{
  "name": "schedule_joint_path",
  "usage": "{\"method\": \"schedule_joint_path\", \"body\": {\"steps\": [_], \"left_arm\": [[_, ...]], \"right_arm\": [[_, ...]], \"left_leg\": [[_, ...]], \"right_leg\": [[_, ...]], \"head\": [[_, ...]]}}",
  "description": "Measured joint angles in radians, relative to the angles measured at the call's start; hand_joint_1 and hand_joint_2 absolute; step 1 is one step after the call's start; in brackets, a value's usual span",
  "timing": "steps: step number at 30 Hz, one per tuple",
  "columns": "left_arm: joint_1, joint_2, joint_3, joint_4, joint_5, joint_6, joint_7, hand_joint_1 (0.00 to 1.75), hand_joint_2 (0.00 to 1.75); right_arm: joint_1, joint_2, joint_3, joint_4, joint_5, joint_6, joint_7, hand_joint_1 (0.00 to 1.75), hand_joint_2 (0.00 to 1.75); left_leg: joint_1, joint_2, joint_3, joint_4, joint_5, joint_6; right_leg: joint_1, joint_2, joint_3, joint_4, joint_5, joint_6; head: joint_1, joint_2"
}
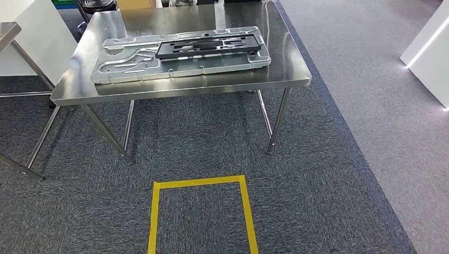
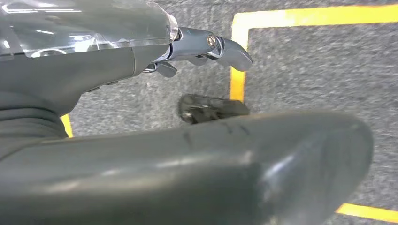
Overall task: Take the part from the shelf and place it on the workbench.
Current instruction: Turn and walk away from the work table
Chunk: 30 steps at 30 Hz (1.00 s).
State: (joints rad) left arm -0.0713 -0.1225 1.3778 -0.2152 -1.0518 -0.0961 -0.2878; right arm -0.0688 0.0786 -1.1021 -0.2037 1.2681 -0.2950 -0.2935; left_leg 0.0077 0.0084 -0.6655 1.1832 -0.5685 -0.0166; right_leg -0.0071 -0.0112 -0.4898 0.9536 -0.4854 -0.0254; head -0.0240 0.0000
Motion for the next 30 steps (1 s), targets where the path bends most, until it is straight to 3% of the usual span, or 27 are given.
{"method": "schedule_joint_path", "body": {"steps": [1,2,3,5,7,8,9,11,12,13,15,16,17,18,19,21,23,24,26,28,30], "left_arm": [[0.000,0.000,-0.003,0.000,-0.002,-0.001,0.000,0.00,0.00],[-0.001,0.000,-0.007,0.000,-0.003,-0.002,0.000,0.00,0.00],[-0.001,0.000,-0.010,0.000,-0.005,-0.003,0.001,0.00,0.00],[-0.002,0.000,-0.016,0.000,-0.008,-0.003,0.001,0.00,0.00],[-0.006,0.001,-0.019,0.000,-0.013,-0.002,0.000,0.00,0.00],[-0.008,0.001,-0.021,0.000,-0.015,-0.002,0.000,0.00,0.00],[-0.009,0.002,-0.021,0.000,-0.018,-0.002,0.000,0.00,0.00],[-0.007,0.001,-0.023,0.000,-0.020,-0.002,0.000,0.00,0.00],[-0.006,0.000,-0.024,0.000,-0.021,-0.002,0.000,0.00,0.00],[-0.006,0.000,-0.025,0.000,-0.021,-0.002,0.000,0.00,0.00],[-0.006,0.000,-0.028,0.000,-0.021,-0.002,0.000,0.00,0.00],[-0.006,0.000,-0.029,0.000,-0.021,-0.002,0.001,0.00,0.00],[-0.005,0.000,-0.030,0.000,-0.021,-0.002,0.001,0.00,0.00],[-0.005,0.000,-0.031,0.000,-0.021,-0.002,0.001,0.00,0.00],[-0.005,0.000,-0.033,0.000,-0.021,-0.002,0.001,0.00,0.00],[-0.006,-0.001,-0.037,0.000,-0.023,-0.004,0.001,0.00,0.00],[-0.006,-0.001,-0.039,0.000,-0.024,-0.004,0.002,0.00,0.00],[-0.006,-0.001,-0.040,0.000,-0.023,-0.002,0.005,0.00,0.00],[-0.006,0.000,-0.040,0.000,-0.022,0.004,0.014,0.00,0.00],[-0.005,0.001,-0.040,0.000,-0.020,0.012,0.023,0.00,0.00],[-0.004,0.001,-0.040,0.000,-0.020,0.016,0.031,0.00,0.00]], "right_arm": [[0.000,0.000,-0.002,0.000,-0.001,-0.001,-0.001,0.00,0.00],[0.000,0.000,-0.004,0.000,-0.002,-0.002,-0.002,0.00,0.00],[0.001,0.000,-0.007,0.000,-0.002,-0.002,-0.003,0.00,0.00],[0.001,0.000,-0.011,0.000,-0.004,-0.003,-0.005,0.00,0.00],[0.002,0.001,-0.015,0.000,-0.008,-0.003,-0.007,0.00,0.00],[0.003,0.001,-0.017,0.000,-0.009,-0.003,-0.007,0.00,0.00],[0.003,0.001,-0.019,0.000,-0.011,-0.003,-0.007,0.00,0.00],[0.004,0.001,-0.022,0.000,-0.012,-0.004,-0.007,0.00,0.00],[0.005,0.000,-0.023,0.000,-0.012,-0.004,-0.007,0.00,0.00],[0.007,0.000,-0.024,0.000,-0.012,-0.004,-0.007,0.00,0.00],[0.009,-0.001,-0.025,0.000,-0.012,-0.004,-0.007,0.00,0.00],[0.010,-0.001,-0.025,0.000,-0.012,-0.004,-0.007,0.00,0.00],[0.010,-0.001,-0.025,0.000,-0.012,-0.004,-0.007,0.00,0.00],[0.010,-0.001,-0.025,0.000,-0.012,-0.004,-0.007,0.00,0.00],[0.011,-0.001,-0.025,0.000,-0.012,-0.004,-0.006,0.00,0.00],[0.010,-0.002,-0.025,-0.001,-0.013,-0.005,-0.006,0.00,0.00],[0.008,-0.002,-0.025,-0.001,-0.015,-0.005,-0.005,0.00,0.00],[0.008,-0.002,-0.025,-0.001,-0.017,-0.003,-0.004,0.00,0.00],[0.009,-0.001,-0.027,-0.001,-0.024,0.015,-0.001,0.00,0.87],[0.009,-0.001,-0.033,-0.001,-0.037,0.055,0.013,0.00,1.75],[0.009,-0.001,-0.043,-0.001,-0.048,0.098,0.040,0.00,1.75]], "left_leg": [[0.001,0.000,-0.010,0.059,-0.028,-0.003],[0.002,0.000,-0.010,0.096,-0.032,-0.004],[0.002,0.000,0.007,0.100,-0.015,-0.004],[0.002,0.000,0.091,0.008,0.038,0.004],[-0.003,0.000,0.197,-0.143,0.042,0.017],[-0.006,0.000,0.227,-0.194,0.032,0.023],[-0.010,0.000,0.238,-0.220,0.025,0.027],[-0.008,0.002,0.228,-0.228,0.038,0.038],[-0.005,0.004,0.220,-0.230,0.048,0.045],[-0.003,0.006,0.210,-0.233,0.060,0.051],[-0.003,0.007,0.182,-0.232,0.082,0.059],[-0.004,0.007,0.166,-0.230,0.093,0.059],[-0.004,0.008,0.151,-0.226,0.102,0.058],[-0.004,0.008,0.135,-0.221,0.111,0.056],[-0.004,0.008,0.119,-0.214,0.119,0.053],[-0.004,0.007,0.091,-0.198,0.130,0.045],[-0.006,0.006,0.074,-0.185,0.138,0.035],[-0.007,0.006,0.070,-0.183,0.143,0.028],[-0.005,0.005,0.066,-0.181,0.150,0.014],[-0.001,0.003,0.050,-0.145,0.115,0.003],[0.002,0.002,0.010,-0.035,0.031,-0.005]], "right_leg": [[0.002,0.000,-0.015,0.003,0.010,-0.001],[0.003,0.000,-0.030,0.007,0.019,0.000],[0.004,0.000,-0.046,0.013,0.026,0.001],[0.006,0.001,-0.077,0.027,0.040,0.004],[0.009,0.000,-0.098,0.040,0.052,0.012],[0.009,0.000,-0.103,0.043,0.059,0.018],[0.009,-0.001,-0.106,0.044,0.067,0.024],[0.007,0.000,-0.110,0.045,0.074,0.036],[0.006,0.003,-0.117,0.058,0.057,0.042],[0.005,0.005,-0.129,0.090,0.020,0.047],[-0.001,0.009,-0.165,0.208,-0.081,0.055],[-0.003,0.009,-0.181,0.272,-0.116,0.058],[-0.005,0.009,-0.186,0.316,-0.126,0.061],[-0.006,0.009,-0.174,0.327,-0.114,0.063],[-0.008,0.009,-0.144,0.300,-0.086,0.064],[-0.008,0.009,-0.040,0.162,-0.044,0.063],[-0.006,0.011,0.033,0.043,-0.050,0.052],[-0.003,0.011,0.043,0.020,-0.059,0.045],[-0.002,0.010,0.036,0.013,-0.052,0.026],[-0.004,0.007,0.027,0.009,-0.037,0.009],[-0.003,0.005,0.012,0.009,-0.023,0.000]], "head": [[0.000,0.000],[0.000,0.000],[0.000,0.000],[0.000,0.000],[0.000,0.000],[0.000,0.000],[0.000,0.000],[0.000,0.000],[0.000,0.000],[0.000,0.000],[0.000,0.000],[0.000,0.000],[0.000,0.000],[0.000,0.000],[0.000,0.000],[0.000,0.000],[0.000,0.000],[0.000,0.000],[0.000,0.000],[0.000,0.000],[0.000,0.000]]}}
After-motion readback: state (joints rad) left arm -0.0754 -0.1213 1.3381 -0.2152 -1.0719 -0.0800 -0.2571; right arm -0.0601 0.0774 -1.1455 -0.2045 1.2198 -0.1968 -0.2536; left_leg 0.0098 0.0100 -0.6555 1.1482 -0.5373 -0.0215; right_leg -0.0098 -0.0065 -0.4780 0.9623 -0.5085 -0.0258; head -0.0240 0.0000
